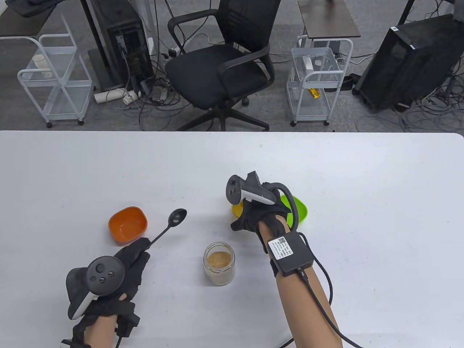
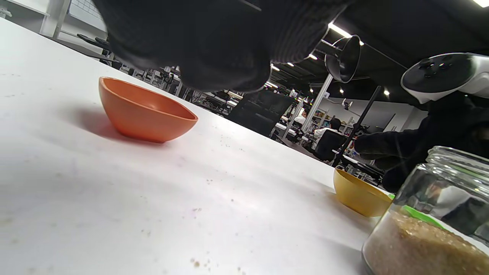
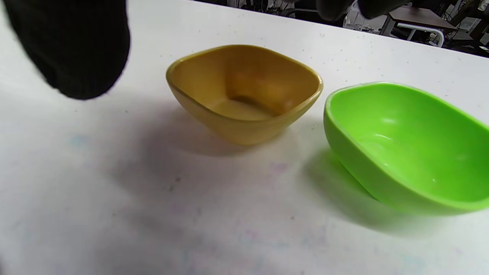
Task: Scoop brown sugar granules from jar into dishes
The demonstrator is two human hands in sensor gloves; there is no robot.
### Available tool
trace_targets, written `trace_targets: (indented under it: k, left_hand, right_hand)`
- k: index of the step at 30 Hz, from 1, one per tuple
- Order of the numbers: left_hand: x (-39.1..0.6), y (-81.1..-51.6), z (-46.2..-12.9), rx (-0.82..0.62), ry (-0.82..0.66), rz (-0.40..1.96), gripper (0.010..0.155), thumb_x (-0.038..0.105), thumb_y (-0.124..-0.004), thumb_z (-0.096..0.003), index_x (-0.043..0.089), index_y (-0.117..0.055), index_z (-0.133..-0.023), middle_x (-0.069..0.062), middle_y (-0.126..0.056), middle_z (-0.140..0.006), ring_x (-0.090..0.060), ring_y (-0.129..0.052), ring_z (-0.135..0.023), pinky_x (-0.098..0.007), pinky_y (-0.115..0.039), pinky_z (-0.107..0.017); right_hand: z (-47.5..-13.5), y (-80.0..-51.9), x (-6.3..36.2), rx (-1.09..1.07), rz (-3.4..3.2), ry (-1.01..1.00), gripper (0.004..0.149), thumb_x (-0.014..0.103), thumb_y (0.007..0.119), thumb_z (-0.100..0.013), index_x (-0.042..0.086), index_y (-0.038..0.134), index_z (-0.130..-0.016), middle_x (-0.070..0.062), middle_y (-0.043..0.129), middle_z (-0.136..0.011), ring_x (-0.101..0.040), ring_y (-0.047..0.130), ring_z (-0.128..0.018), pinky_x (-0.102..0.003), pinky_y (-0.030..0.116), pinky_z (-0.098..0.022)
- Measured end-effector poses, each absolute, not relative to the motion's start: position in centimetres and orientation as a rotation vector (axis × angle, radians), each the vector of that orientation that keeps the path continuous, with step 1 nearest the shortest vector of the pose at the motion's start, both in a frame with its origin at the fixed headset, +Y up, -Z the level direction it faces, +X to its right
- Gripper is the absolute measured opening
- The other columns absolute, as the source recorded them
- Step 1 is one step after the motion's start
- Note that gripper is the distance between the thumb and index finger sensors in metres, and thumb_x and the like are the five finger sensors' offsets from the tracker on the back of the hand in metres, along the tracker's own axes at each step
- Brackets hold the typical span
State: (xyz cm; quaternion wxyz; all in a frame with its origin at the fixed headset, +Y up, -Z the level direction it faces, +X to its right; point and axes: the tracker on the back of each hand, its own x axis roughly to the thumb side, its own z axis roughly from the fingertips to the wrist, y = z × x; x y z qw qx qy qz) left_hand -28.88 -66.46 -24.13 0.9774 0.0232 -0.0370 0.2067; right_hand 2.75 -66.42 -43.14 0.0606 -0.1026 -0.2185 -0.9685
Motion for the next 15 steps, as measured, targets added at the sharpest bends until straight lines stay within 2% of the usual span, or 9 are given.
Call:
trace_targets:
  k: [9, 15]
  left_hand:
    - [-29.0, -66.4, -24.1, 0.039, -0.059, 0.41, 0.044, 0.036, -0.078, -0.0643, 0.03, -0.069, -0.107, 0.003, -0.094, -0.088, -0.013, -0.105, -0.054, -0.04, -0.091, -0.052]
    - [-29.1, -66.4, -24.1, 0.036, -0.058, 0.406, 0.044, 0.036, -0.078, -0.0643, 0.03, -0.069, -0.107, 0.003, -0.094, -0.089, -0.013, -0.105, -0.055, -0.04, -0.091, -0.052]
  right_hand:
    - [-45.7, -68.9, 2.5, -0.276, -2.803, -0.774, 0.126, 0.067, 0.086, -0.036, 0.001, 0.011, -0.112, -0.029, 0.02, -0.124, -0.061, 0.039, -0.109, -0.072, 0.044, -0.078]
    - [-46.2, -69.5, 2.4, -0.284, -2.772, -0.754, 0.122, 0.065, 0.088, -0.037, 0.002, 0.017, -0.113, -0.024, 0.04, -0.124, -0.052, 0.056, -0.109, -0.072, 0.046, -0.078]
